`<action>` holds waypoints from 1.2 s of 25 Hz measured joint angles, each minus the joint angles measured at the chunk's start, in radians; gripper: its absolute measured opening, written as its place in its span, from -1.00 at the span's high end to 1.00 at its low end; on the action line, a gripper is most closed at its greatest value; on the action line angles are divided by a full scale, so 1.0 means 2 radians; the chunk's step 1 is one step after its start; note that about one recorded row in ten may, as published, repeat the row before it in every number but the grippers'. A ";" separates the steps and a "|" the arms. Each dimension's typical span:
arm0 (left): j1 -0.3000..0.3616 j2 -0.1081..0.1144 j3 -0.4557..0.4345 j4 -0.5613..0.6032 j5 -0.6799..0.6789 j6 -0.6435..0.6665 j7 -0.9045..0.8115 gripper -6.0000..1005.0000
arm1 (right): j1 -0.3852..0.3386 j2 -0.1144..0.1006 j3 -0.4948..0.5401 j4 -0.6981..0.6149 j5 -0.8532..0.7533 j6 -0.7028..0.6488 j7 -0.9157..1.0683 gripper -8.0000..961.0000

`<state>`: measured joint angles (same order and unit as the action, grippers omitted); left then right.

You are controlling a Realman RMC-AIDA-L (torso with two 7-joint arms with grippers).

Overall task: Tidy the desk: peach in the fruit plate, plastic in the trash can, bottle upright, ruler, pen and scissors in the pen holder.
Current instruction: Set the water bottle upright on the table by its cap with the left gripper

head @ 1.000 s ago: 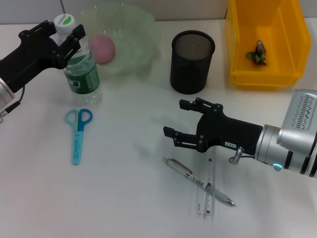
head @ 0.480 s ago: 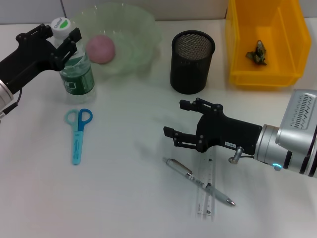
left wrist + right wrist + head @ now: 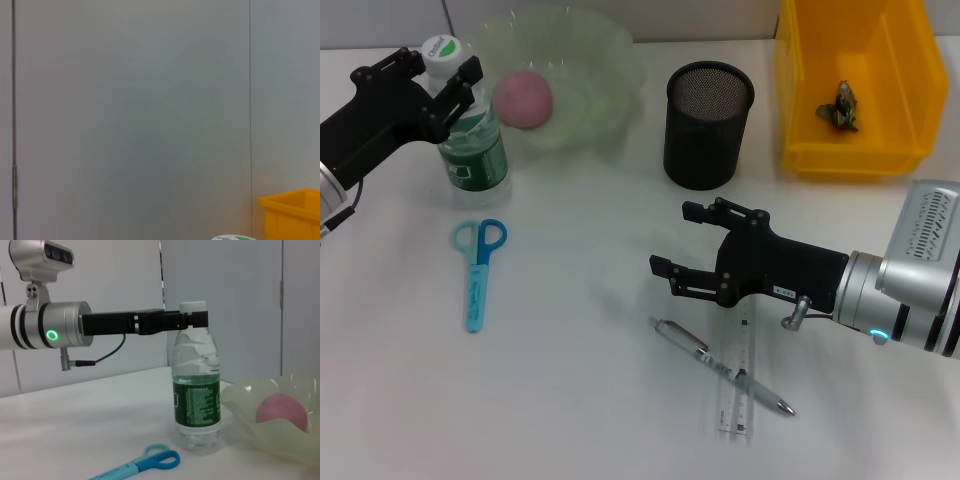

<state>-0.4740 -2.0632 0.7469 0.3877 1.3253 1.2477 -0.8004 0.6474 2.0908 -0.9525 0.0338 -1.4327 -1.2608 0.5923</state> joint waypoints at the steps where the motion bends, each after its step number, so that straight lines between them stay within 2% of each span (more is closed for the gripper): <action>1: 0.000 0.000 0.000 -0.001 0.000 0.000 0.002 0.12 | 0.000 0.000 0.000 0.000 0.000 0.000 0.000 -0.70; 30: -0.001 -0.001 0.001 -0.002 0.000 -0.010 0.007 0.12 | 0.001 0.001 0.000 0.000 0.000 0.000 0.004 -0.70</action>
<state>-0.4763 -2.0648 0.7489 0.3836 1.3253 1.2282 -0.7868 0.6489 2.0923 -0.9526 0.0338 -1.4327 -1.2610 0.6012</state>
